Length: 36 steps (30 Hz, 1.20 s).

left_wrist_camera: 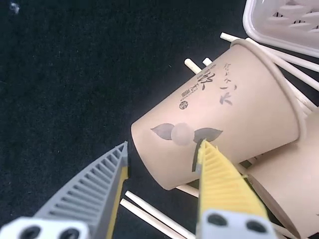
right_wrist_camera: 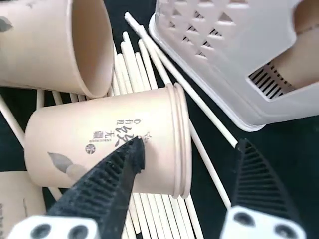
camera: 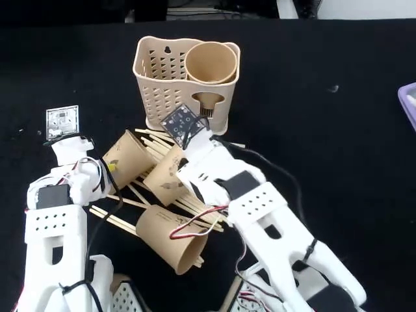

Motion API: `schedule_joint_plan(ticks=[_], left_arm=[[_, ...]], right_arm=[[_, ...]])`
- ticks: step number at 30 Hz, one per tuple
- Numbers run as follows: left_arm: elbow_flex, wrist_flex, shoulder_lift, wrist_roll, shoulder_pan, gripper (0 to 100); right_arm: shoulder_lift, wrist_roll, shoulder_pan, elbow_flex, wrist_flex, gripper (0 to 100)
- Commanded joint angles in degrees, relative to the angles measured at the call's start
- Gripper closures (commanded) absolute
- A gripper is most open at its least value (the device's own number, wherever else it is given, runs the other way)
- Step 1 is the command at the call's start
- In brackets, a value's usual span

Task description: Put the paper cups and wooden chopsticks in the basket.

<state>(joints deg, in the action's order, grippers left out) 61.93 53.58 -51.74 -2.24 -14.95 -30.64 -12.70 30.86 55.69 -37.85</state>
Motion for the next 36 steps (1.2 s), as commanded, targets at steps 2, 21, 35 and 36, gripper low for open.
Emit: schedule_joint_plan(ticks=[2, 21, 35, 36], left_arm=[[0.4, -0.09, 0.18, -0.26, -0.31, 78], [0.4, -0.18, 0.18, -0.26, -0.31, 78], [0.92, -0.62, 0.18, -0.26, -0.31, 78], [1.1, -0.97, 0.18, -0.26, -0.22, 78]], right_arm=[[2.33, -0.97, 2.29, 0.4, -1.49, 78.2], [-36.26, -0.97, 1.85, 4.0, -23.82, 98.8], [-32.92, 13.1, 1.85, 21.05, 5.36, 67.2], [-31.6, 13.71, 1.85, 21.41, 7.21, 68.0]])
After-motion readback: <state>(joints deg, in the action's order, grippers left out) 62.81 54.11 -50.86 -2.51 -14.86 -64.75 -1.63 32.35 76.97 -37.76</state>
